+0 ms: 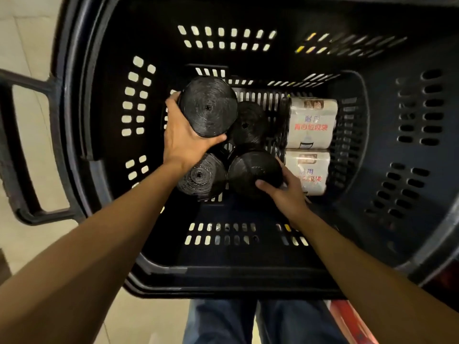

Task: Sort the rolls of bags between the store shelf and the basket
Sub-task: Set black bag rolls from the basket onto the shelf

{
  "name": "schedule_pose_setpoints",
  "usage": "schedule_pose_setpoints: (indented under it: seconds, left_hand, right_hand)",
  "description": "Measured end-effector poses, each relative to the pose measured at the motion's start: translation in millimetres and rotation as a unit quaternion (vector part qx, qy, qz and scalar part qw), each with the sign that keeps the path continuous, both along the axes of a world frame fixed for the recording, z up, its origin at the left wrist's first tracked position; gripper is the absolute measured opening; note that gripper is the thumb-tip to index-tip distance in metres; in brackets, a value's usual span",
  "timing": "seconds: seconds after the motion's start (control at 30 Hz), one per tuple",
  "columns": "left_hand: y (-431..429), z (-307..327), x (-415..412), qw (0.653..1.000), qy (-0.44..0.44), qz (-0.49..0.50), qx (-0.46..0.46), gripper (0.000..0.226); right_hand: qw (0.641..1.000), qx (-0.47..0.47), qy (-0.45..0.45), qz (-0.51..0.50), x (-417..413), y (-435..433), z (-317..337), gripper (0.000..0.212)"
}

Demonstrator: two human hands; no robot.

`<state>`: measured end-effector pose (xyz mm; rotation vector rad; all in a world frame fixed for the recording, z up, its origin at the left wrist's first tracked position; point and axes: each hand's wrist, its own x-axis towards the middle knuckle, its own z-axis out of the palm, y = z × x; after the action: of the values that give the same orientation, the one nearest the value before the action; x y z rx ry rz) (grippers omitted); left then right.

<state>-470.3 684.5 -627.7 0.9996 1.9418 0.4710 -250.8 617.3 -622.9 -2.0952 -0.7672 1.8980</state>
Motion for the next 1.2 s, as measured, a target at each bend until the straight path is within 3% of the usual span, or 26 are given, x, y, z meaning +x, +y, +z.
schedule_pose_setpoints:
  seconds: [0.2, 0.6, 0.8, 0.97, 1.07, 1.2]
  left_hand:
    - [-17.9, 1.1, -1.1, 1.0, 0.014, -0.019, -0.011, 0.128]
    - [-21.6, 7.6, 5.2, 0.999, 0.046, 0.021, -0.012, 0.114]
    - [-21.3, 19.8, 2.1, 0.997, 0.039, 0.006, -0.06, 0.119]
    - [-22.9, 64.9, -2.4, 0.989, 0.094, -0.084, -0.081, 0.096]
    - [-25.2, 110.1, -3.6, 0.984, 0.096, -0.105, -0.106, 0.078]
    - [-25.6, 188.9, -4.8, 0.982, 0.093, -0.129, -0.099, 0.072]
  right_hand:
    - [0.998, 0.045, -0.02, 0.024, -2.0, 6.3, -3.1, 0.072]
    - [0.999, 0.032, -0.014, 0.012, -2.4, 4.5, -6.1, 0.072]
    - [0.987, 0.042, -0.091, 0.123, -5.4, 12.4, 3.4, 0.073]
    - [0.957, 0.057, -0.156, 0.238, -11.7, 30.1, 42.7, 0.076]
    - [0.942, 0.072, -0.165, 0.282, -13.7, 47.3, 86.7, 0.07]
    - [0.918, 0.128, -0.179, 0.331, -9.5, 71.0, 166.8, 0.058]
